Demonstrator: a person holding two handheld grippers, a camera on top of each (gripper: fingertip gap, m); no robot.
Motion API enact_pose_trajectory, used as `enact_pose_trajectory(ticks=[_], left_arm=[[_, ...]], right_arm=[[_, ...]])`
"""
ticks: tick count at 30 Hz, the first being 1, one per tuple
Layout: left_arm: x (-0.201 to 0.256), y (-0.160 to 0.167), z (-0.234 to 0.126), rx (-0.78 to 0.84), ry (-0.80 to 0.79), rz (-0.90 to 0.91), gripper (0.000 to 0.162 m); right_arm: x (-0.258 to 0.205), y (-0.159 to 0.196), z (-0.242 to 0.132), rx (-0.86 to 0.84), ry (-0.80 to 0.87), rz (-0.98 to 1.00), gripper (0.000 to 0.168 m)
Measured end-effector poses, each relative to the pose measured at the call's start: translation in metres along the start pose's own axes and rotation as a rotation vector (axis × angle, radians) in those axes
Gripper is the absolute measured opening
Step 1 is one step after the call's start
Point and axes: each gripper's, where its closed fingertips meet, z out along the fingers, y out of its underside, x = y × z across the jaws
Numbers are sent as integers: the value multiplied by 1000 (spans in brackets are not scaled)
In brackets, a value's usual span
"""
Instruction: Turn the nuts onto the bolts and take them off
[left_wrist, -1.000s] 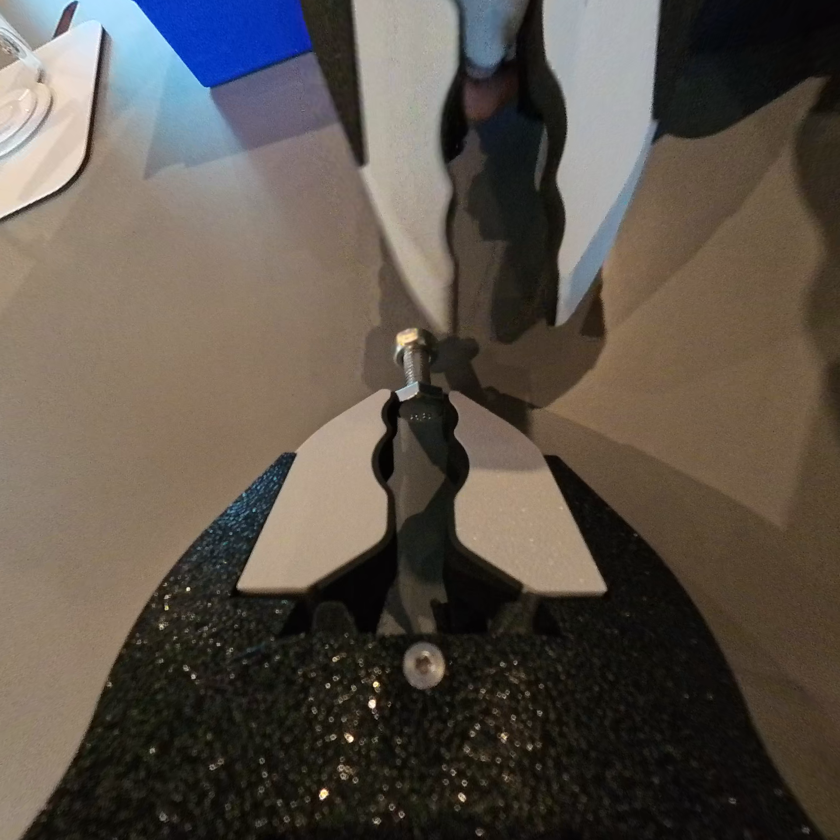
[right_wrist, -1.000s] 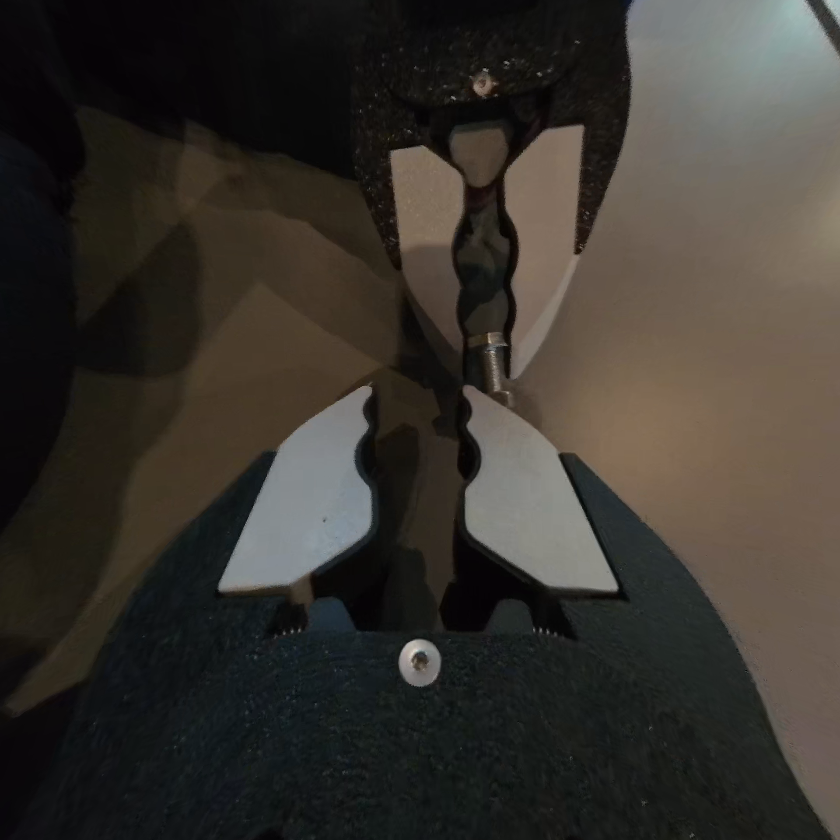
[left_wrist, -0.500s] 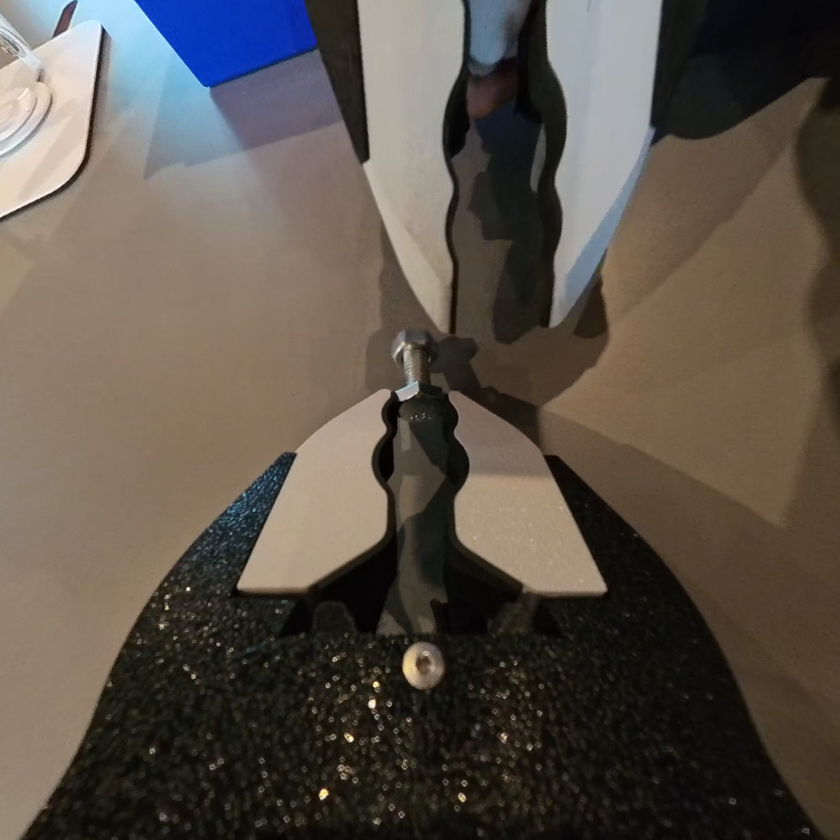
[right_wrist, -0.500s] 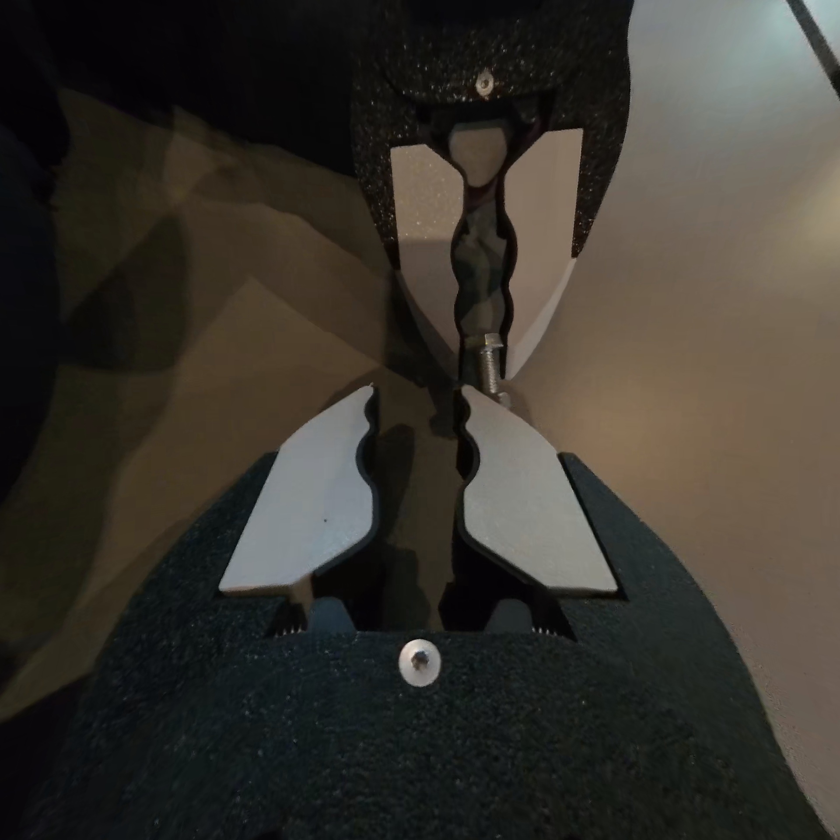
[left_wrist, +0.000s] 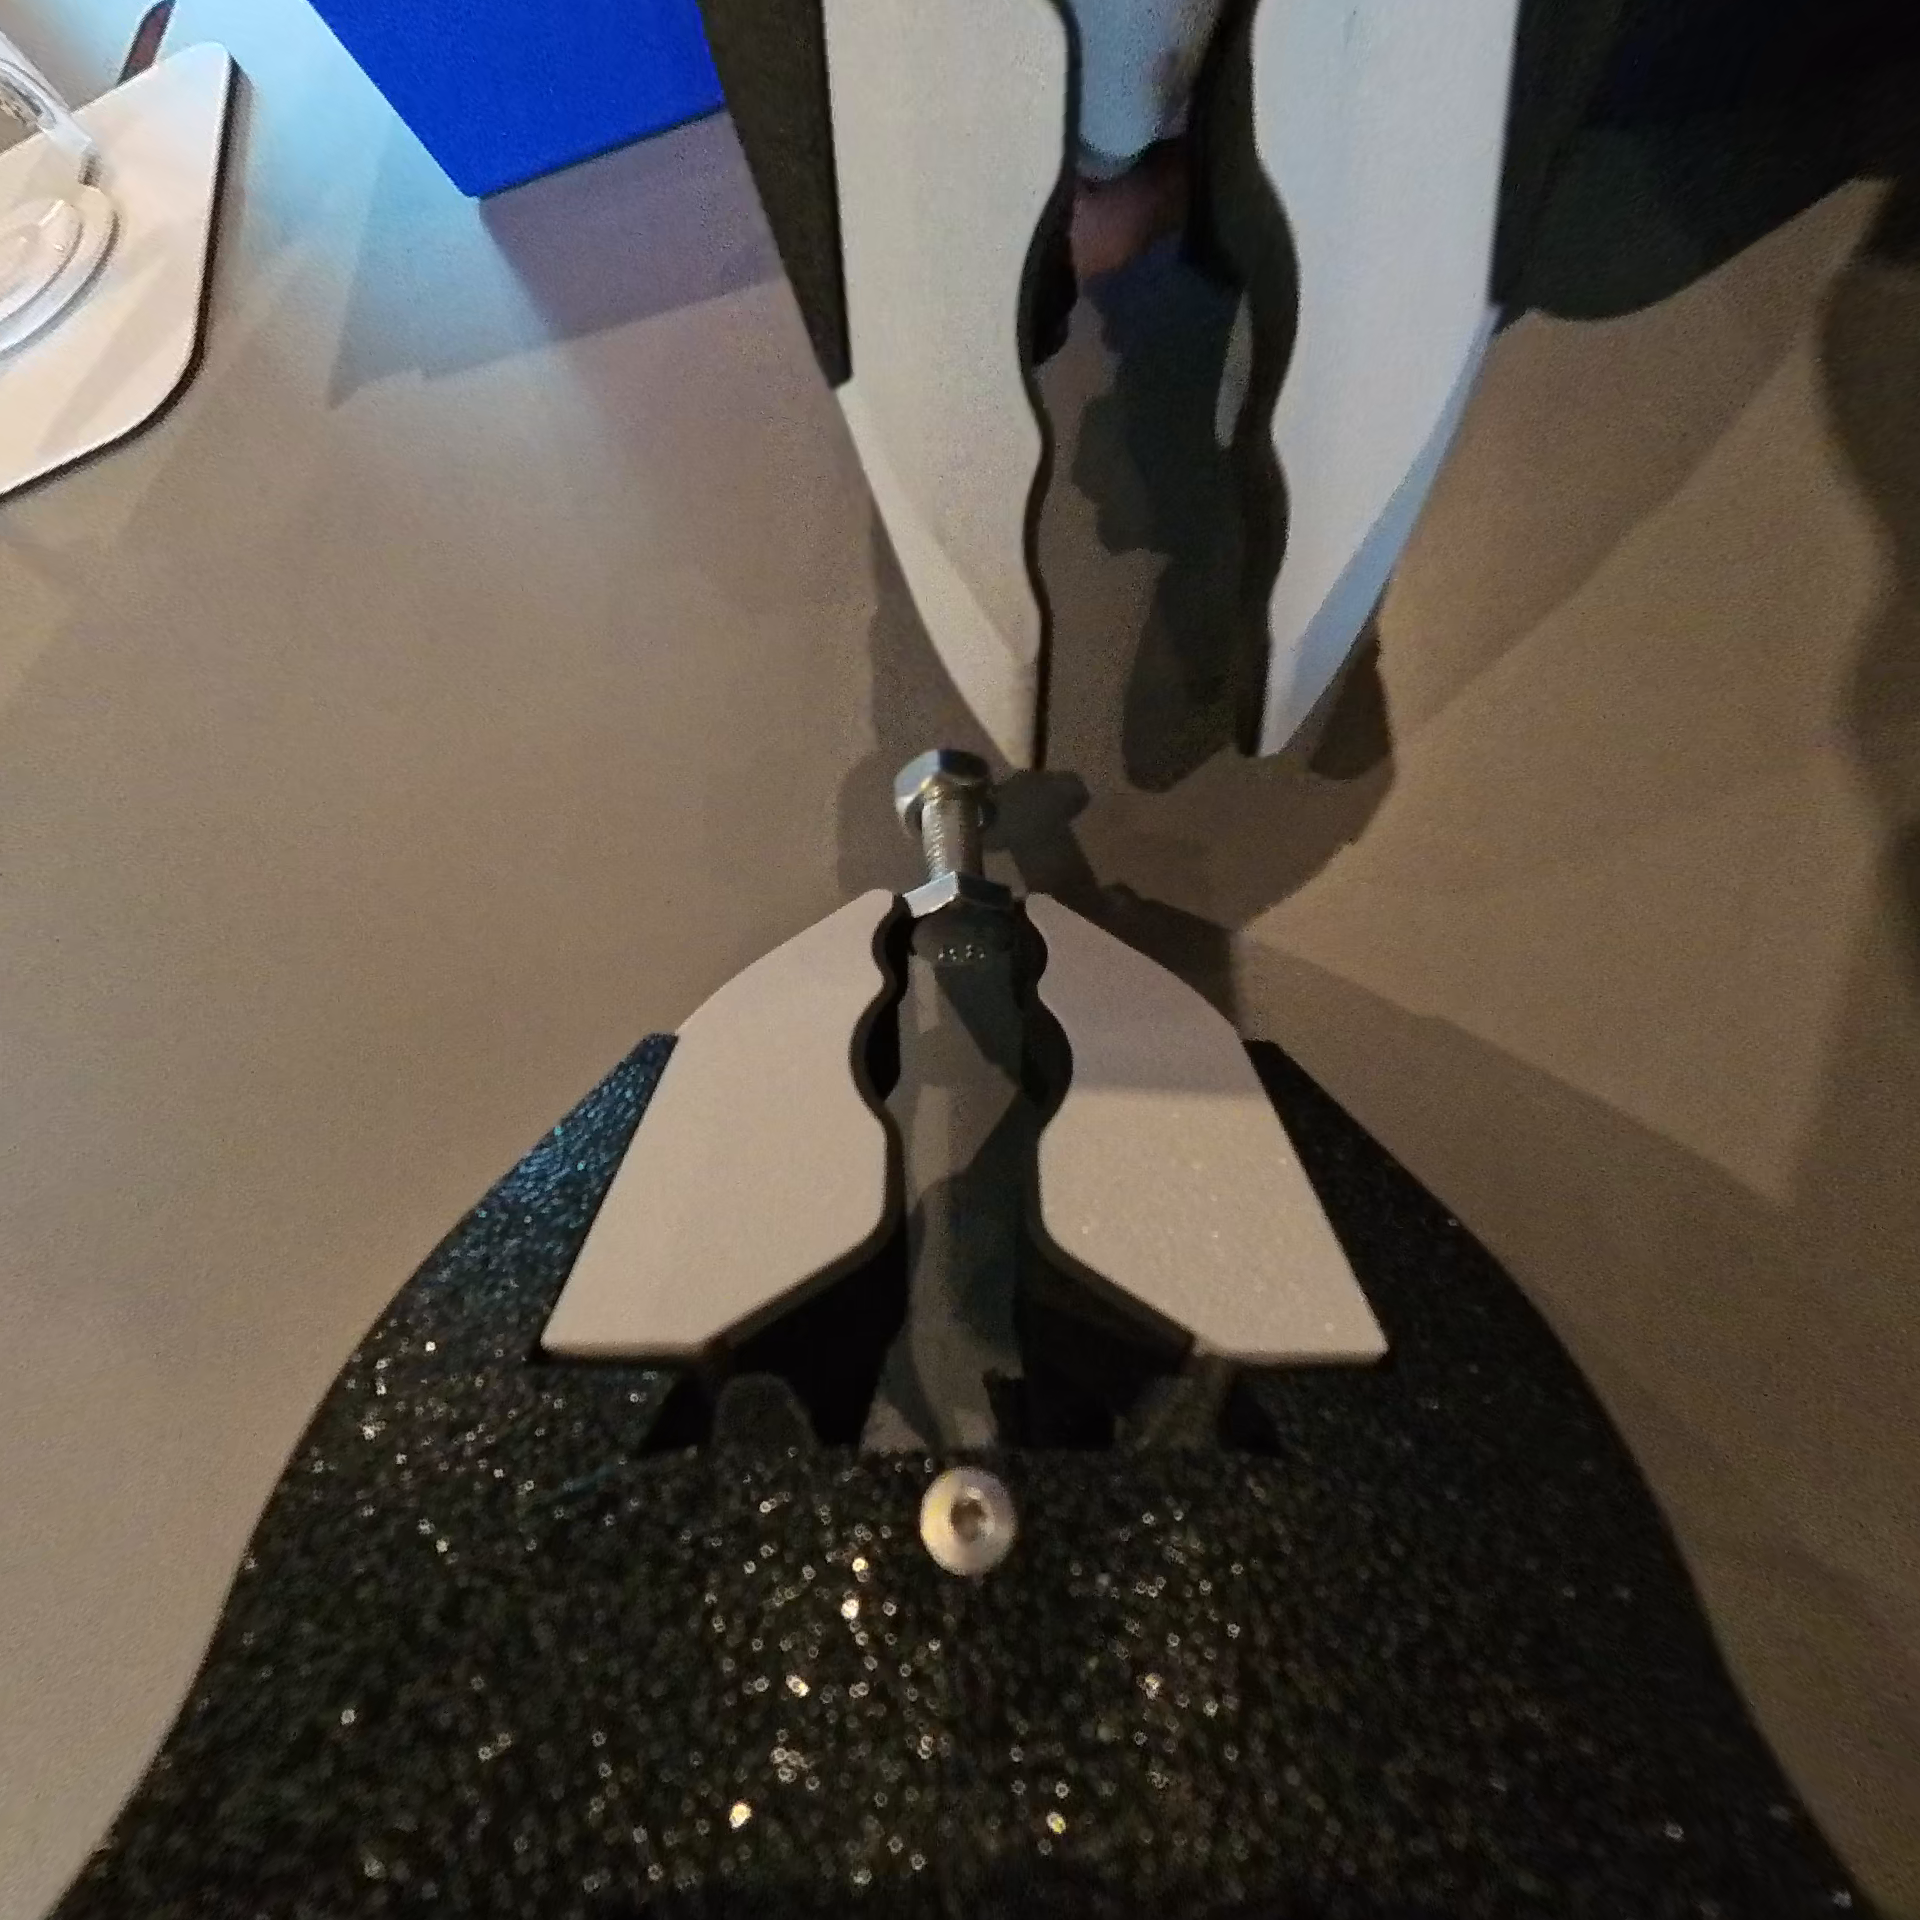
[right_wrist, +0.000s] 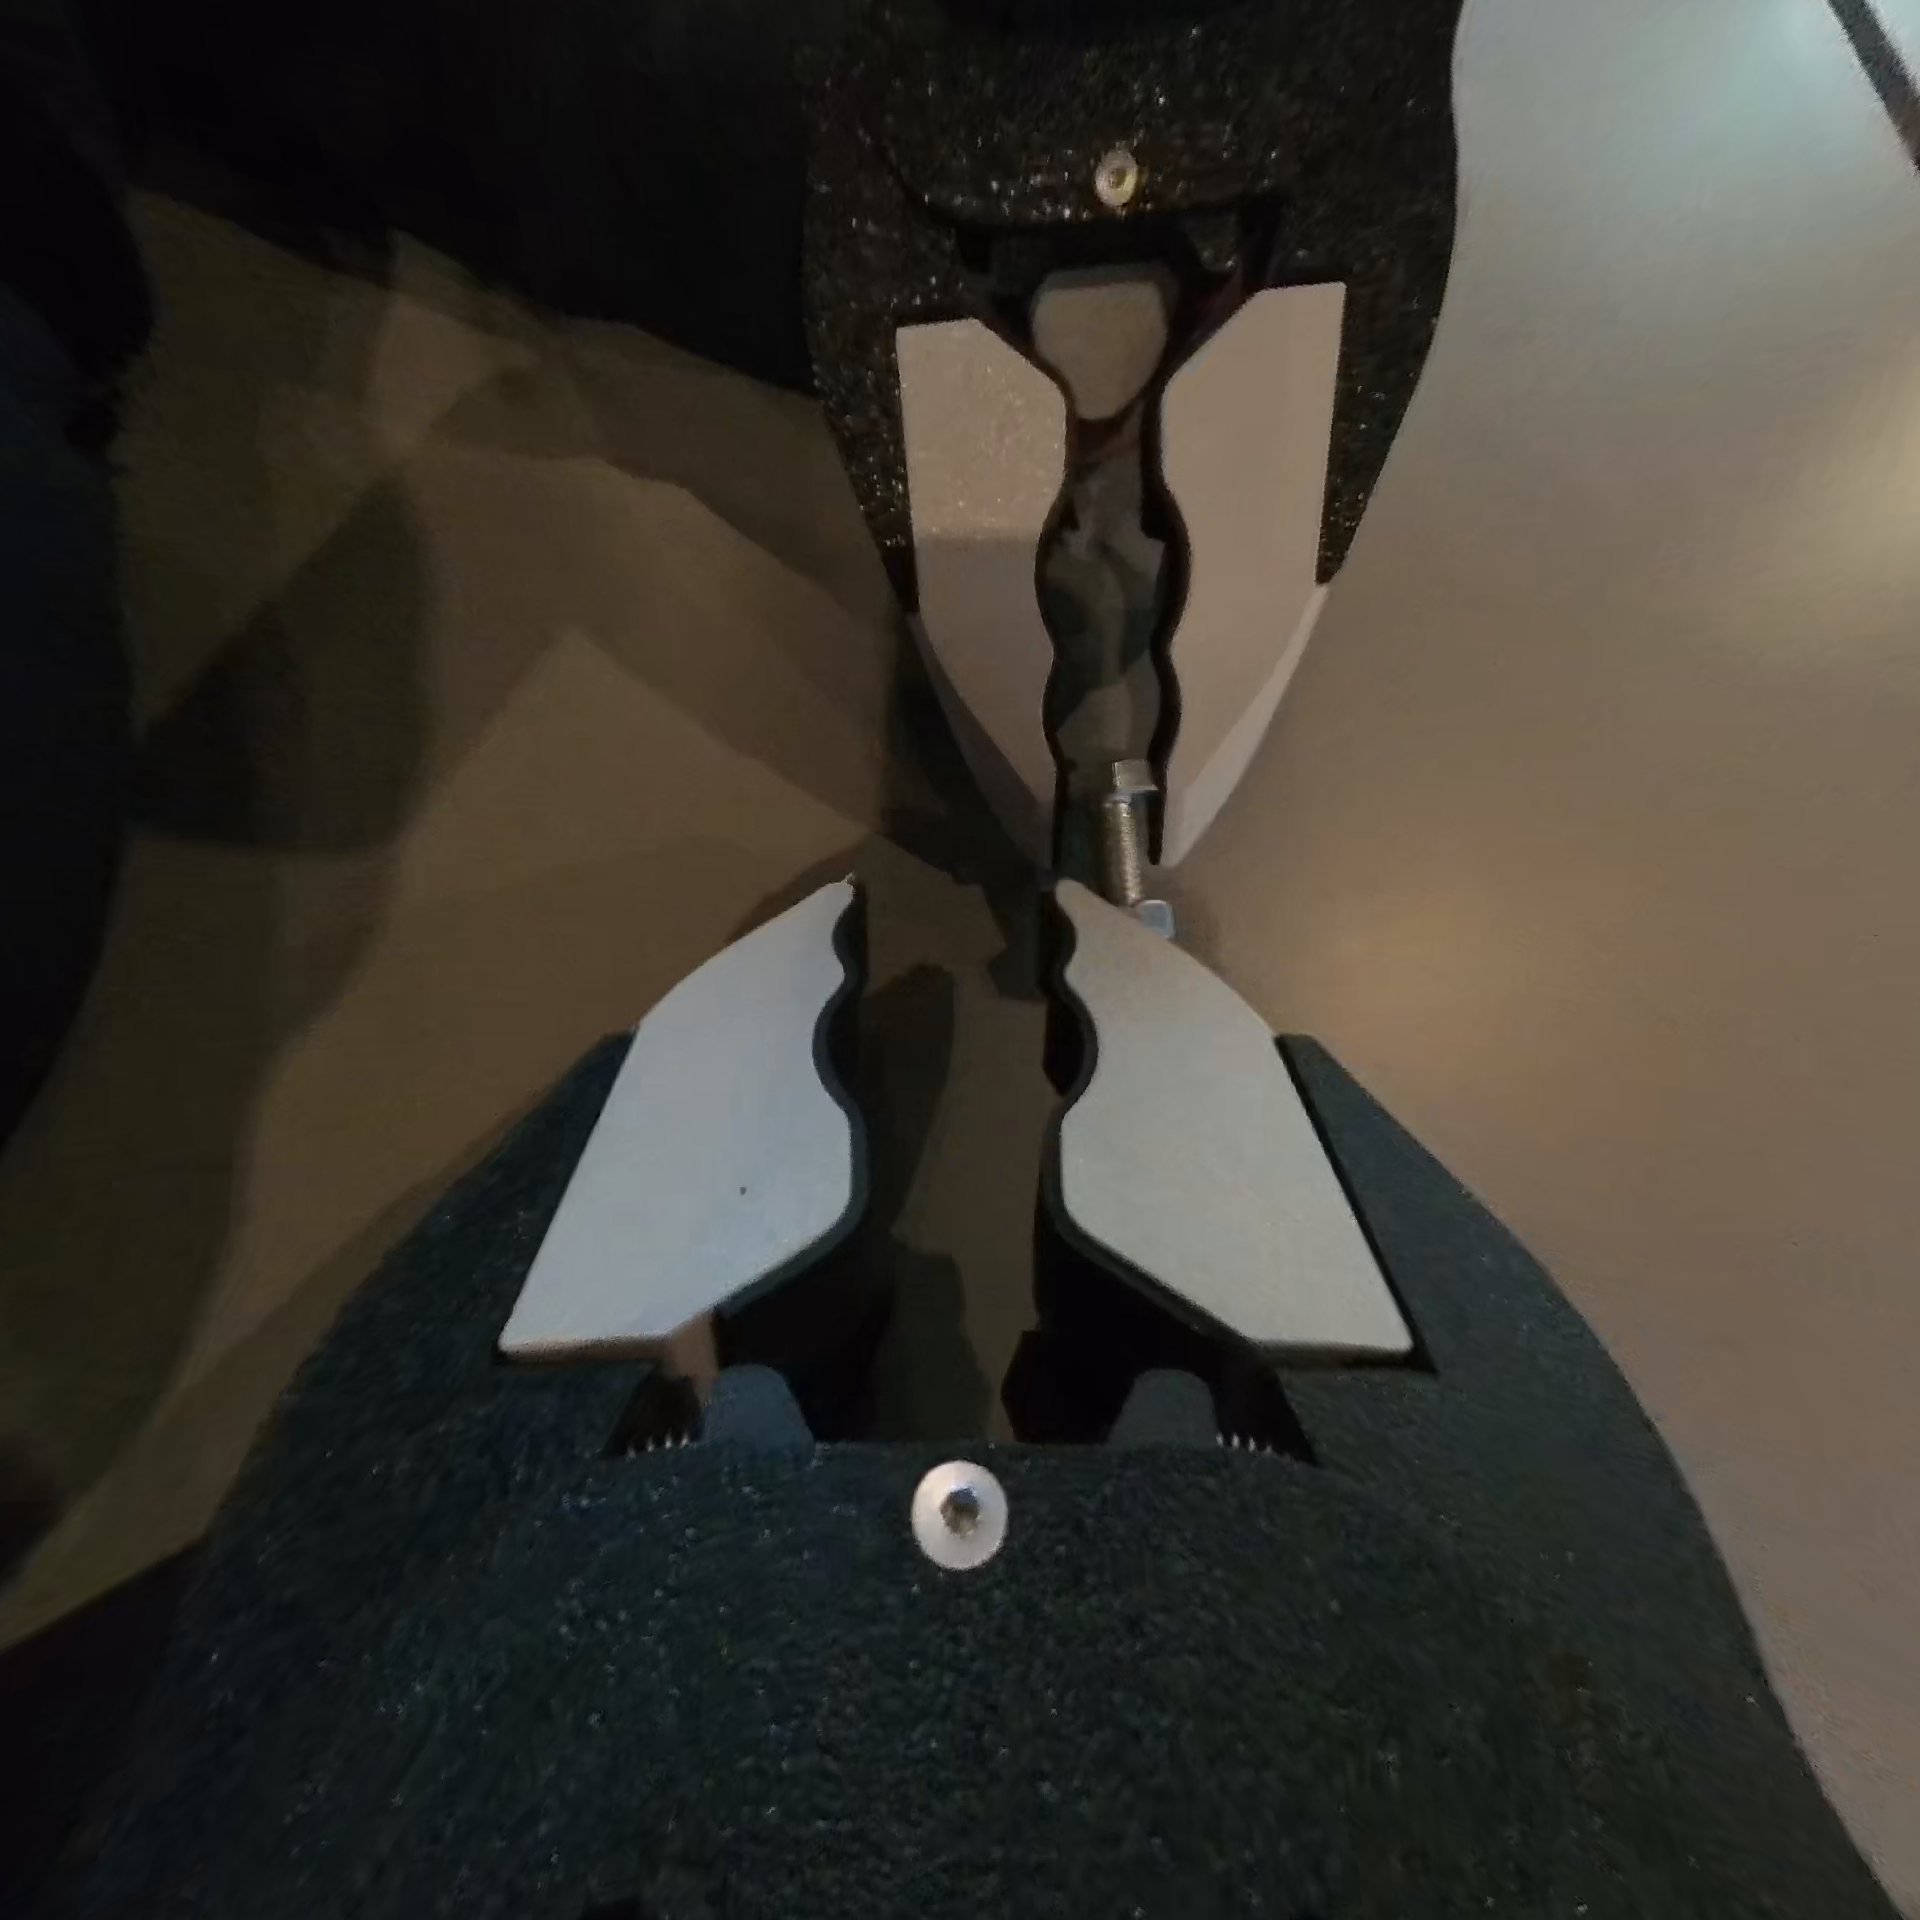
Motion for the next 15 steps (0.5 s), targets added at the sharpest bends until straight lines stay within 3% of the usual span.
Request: enact_pose_trajectory(ticks=[10, 13, 15], left_arm=[[0, 0, 0, 0, 0, 0, 18], [0, 0, 0, 0, 0, 1, 18], [0, 0, 0, 0, 0, 1, 18]], right_arm=[[14, -1, 0, 15, 102, -6, 49], [13, 2, 2, 2, 91, -5, 49], [7, 2, 1, -3, 52, -3, 39]])
